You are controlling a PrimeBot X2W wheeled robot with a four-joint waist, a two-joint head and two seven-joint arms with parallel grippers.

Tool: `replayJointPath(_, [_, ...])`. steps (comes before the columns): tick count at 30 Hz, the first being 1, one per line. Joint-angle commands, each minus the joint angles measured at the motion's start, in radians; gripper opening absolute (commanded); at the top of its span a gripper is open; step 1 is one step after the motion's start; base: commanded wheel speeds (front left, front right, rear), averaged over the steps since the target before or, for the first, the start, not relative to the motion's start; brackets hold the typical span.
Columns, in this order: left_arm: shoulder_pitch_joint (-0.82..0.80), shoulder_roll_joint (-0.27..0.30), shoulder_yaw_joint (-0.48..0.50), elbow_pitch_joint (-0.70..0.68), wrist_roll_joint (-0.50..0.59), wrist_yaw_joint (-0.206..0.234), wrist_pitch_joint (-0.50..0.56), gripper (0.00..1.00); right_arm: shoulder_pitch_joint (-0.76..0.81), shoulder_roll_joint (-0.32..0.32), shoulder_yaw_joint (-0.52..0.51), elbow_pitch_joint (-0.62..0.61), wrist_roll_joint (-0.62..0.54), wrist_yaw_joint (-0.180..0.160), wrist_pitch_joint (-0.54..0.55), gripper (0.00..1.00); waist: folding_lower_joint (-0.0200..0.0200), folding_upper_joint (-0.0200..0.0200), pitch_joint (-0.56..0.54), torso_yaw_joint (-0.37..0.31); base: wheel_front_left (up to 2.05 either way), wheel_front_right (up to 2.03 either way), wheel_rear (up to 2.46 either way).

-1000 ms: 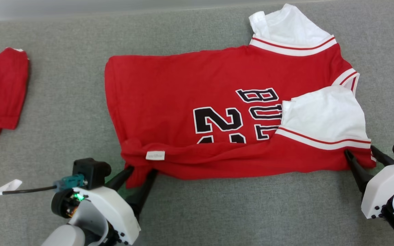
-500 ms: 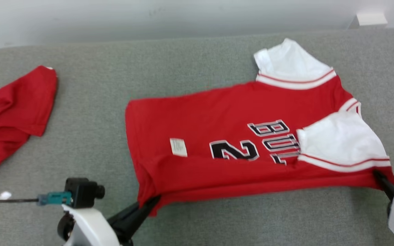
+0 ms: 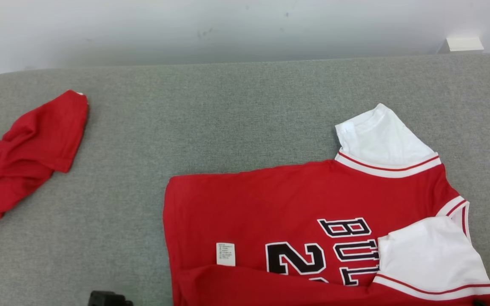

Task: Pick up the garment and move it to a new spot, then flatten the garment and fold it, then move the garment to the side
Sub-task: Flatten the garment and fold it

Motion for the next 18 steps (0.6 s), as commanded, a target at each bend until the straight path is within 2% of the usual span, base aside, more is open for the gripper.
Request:
replayJointPath(1, [0.010,0.005,0.010,0.014,0.011,0.002,-0.016,1.00,0.015,-0.006,-0.010,-0.009,-0.001,-0.004,0.000,0.68,0.0000,0.0000,0.000,0.000,0.00,0.00,0.00])
replayJointPath(2, [0.014,0.006,0.014,0.021,0.009,0.002,-0.021,1.00,0.020,-0.010,-0.014,-0.013,-0.007,-0.004,0.002,1.00,0.0000,0.0000,-0.001,0.001,0.00,0.00,0.00])
replayJointPath(5, [0.018,0.019,0.030,0.032,0.011,0.019,-0.031,1.00,0.010,-0.020,-0.030,-0.031,-0.017,-0.004,0.001,1.00,0.0000,0.0000,-0.002,0.004,0.00,0.00,0.00])
replayJointPath(8, [0.016,0.056,0.053,0.026,0.032,0.046,-0.020,1.00,-0.032,-0.041,-0.049,-0.057,-0.003,-0.004,0.008,1.00,0.0000,0.0000,0.006,0.009,0.00,0.00,0.00])
replayJointPath(12, [-0.034,0.092,0.086,-0.028,0.061,0.068,-0.026,1.00,-0.154,-0.061,-0.069,-0.107,-0.005,-0.004,-0.010,1.00,0.0000,0.0000,0.047,0.021,0.00,0.00,0.00])
replayJointPath(14, [-0.091,0.086,0.106,-0.055,0.077,0.085,-0.035,1.00,-0.246,-0.071,-0.056,-0.116,-0.034,-0.004,-0.019,1.00,0.0000,0.0000,0.082,0.035,0.00,0.00,0.00])
replayJointPath(18, [-0.202,0.065,0.104,-0.065,0.119,0.102,-0.033,1.00,-0.420,-0.049,-0.007,-0.087,-0.082,-0.003,-0.016,1.00,0.0000,0.0000,0.148,0.058,0.00,0.00,0.00])
